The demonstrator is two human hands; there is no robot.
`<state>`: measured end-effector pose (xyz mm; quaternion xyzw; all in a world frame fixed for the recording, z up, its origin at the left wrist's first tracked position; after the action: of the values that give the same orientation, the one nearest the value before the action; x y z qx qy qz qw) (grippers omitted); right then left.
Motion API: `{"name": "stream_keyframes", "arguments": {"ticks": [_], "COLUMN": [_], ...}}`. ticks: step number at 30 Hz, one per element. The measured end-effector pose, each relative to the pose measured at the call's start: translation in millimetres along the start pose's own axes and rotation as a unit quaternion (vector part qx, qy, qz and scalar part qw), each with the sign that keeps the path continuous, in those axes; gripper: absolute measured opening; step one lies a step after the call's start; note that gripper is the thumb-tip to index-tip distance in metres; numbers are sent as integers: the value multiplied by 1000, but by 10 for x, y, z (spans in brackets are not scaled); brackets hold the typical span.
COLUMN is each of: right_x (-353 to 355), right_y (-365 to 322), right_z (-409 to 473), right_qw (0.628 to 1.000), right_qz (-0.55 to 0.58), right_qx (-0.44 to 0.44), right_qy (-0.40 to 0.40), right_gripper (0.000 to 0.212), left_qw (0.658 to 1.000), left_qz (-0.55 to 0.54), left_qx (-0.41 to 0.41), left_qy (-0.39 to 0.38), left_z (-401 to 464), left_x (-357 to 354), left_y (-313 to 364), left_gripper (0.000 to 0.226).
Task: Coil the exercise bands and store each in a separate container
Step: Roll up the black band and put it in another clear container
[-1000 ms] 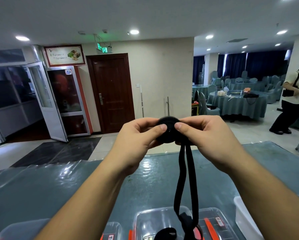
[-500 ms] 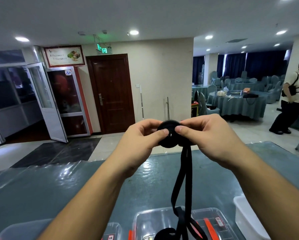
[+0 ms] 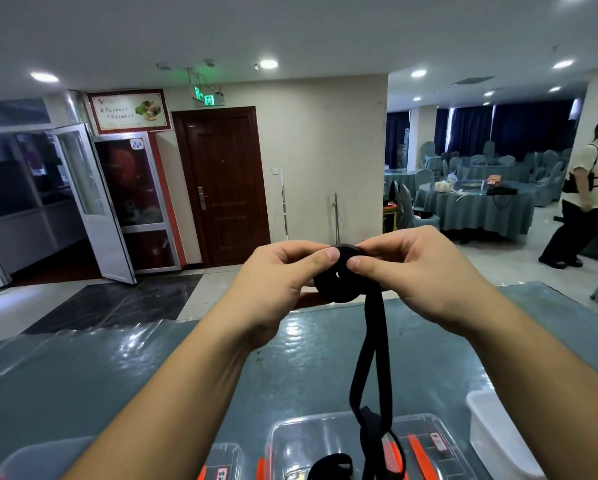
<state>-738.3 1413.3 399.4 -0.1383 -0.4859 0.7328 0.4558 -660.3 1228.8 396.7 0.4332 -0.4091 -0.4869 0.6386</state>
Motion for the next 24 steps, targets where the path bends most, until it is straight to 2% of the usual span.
{"name": "stream_keyframes", "arguments": {"ticks": [6, 11, 16, 18, 21, 24], "right_x": [13, 40, 1, 18, -3, -51], "right_y": [27, -8, -14, -17, -21, 0], "right_z": [-22, -11, -1, -8, -30, -24], "right_qw": [999, 1000, 997, 999, 1000, 1000], "right_qz": [-2, -20, 44, 20, -25, 23], "right_qx": [21, 5, 7, 1, -14, -2], "right_qy": [36, 21, 57, 38, -11, 21], "right_gripper": [14, 15, 14, 16, 19, 18], "left_qw": [998, 1000, 997, 998, 996, 997], "left_qz": [-62, -11, -74, -52, 58, 4], "left_qx": [23, -1, -16, -22, -68, -72], "left_qy": [25, -14, 36, 30, 8, 25], "left_z": [-8, -6, -18, -30, -47, -57], "left_x": [-32, 27, -29, -26, 19, 13], "left_y": [-1, 49, -14, -28, 44, 70], "left_gripper": [24, 15, 20, 21, 21, 16]}}
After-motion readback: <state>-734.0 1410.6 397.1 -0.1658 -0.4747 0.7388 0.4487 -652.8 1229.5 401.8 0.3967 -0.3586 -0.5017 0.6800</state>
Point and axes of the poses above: each hand's wrist, its own z-axis towards the middle knuckle, its own x-axis out of the back of the hand, y = z × x, the point moved 2 cm from there along z, towards the middle knuckle, and after that the axes turned 6 degrees about z, right-handed, at the moved point
